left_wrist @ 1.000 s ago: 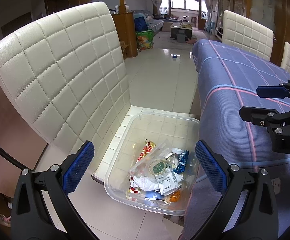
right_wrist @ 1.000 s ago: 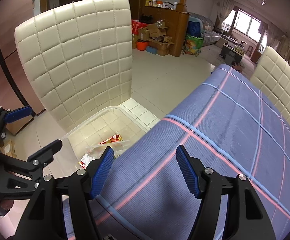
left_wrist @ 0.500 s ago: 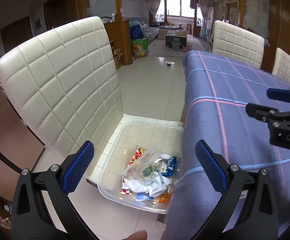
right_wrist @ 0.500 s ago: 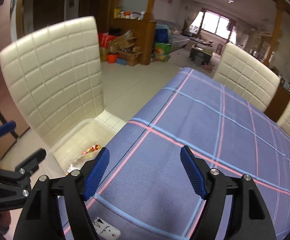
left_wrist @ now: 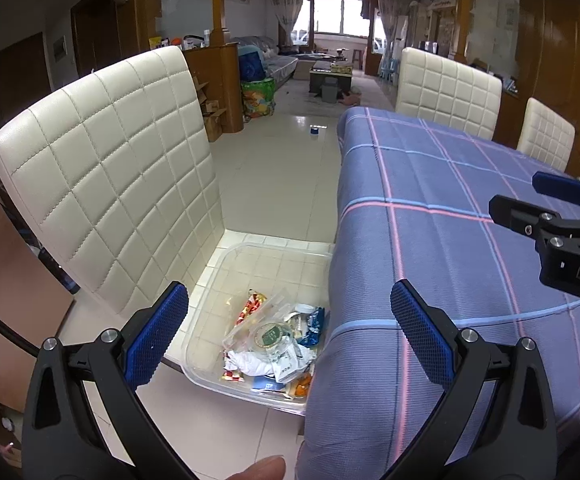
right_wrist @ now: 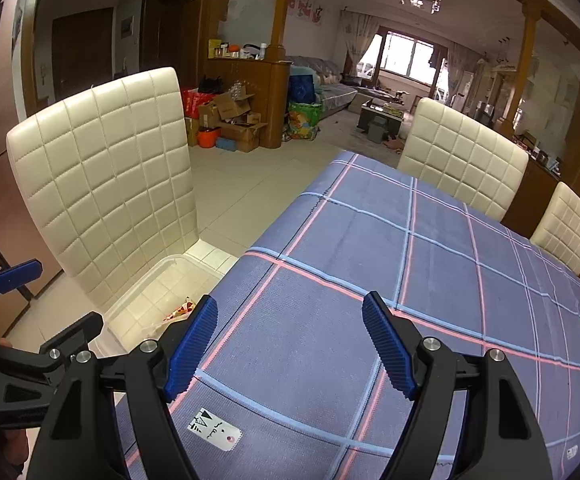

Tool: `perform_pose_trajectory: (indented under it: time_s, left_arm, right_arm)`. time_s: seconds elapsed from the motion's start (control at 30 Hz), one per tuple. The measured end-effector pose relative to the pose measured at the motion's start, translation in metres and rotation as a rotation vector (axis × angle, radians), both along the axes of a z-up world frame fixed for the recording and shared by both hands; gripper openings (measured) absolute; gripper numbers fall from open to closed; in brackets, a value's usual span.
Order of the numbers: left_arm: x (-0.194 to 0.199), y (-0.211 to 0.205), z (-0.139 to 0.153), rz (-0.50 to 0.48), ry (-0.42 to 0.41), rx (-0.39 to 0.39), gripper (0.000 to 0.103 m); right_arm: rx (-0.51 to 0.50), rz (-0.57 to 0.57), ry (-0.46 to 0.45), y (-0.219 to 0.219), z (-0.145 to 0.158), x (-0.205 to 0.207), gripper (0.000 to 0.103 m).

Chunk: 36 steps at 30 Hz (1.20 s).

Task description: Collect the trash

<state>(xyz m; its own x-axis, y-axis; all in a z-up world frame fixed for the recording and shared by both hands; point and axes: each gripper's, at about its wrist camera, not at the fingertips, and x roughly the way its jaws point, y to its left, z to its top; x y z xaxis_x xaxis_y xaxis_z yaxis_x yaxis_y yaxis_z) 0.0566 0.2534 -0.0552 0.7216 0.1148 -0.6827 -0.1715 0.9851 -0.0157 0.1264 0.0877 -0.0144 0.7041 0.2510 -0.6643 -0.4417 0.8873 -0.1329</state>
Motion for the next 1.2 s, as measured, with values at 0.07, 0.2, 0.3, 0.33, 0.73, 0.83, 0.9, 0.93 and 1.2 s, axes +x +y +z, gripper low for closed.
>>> perform_pose_trajectory:
  time_s: [0.07, 0.2, 0.3, 0.33, 0.73, 0.83, 0.9, 0.93, 1.2]
  left_arm:
    - [0.000, 0.001, 0.003, 0.008, -0.009, -0.011, 0.100]
    - [-0.002, 0.001, 0.006, 0.021, -0.024, -0.030, 0.100]
    - [-0.003, -0.006, 0.010, 0.017, -0.040, 0.001, 0.100]
    - [-0.003, -0.010, 0.012, 0.017, -0.044, 0.012, 0.100]
    - [-0.005, -0.032, 0.020, -0.009, -0.056, 0.025, 0.100]
    - [-0.005, -0.036, 0.021, -0.015, -0.055, 0.023, 0.100]
    - [-0.006, -0.039, 0.022, -0.020, -0.059, 0.024, 0.100]
    - [-0.007, -0.040, 0.023, -0.020, -0.070, 0.030, 0.100]
    - [-0.010, -0.046, 0.030, -0.011, -0.114, 0.038, 0.100]
  right_arm:
    - [-0.002, -0.022, -0.025, -0.004, 0.003, -0.005, 0.073]
    - [0.003, -0.045, -0.049, -0.010, 0.007, -0.011, 0.073]
    - [0.002, -0.070, -0.064, -0.016, 0.010, -0.015, 0.073]
    - [0.005, -0.077, -0.065, -0.018, 0.010, -0.015, 0.073]
    - [0.071, -0.127, -0.050, -0.048, 0.016, -0.017, 0.074]
    - [0.075, -0.128, -0.057, -0.052, 0.018, -0.019, 0.075]
    - [0.079, -0.128, -0.057, -0.054, 0.019, -0.020, 0.075]
    - [0.082, -0.129, -0.057, -0.054, 0.019, -0.020, 0.075]
    - [0.095, -0.134, -0.060, -0.061, 0.021, -0.022, 0.075]
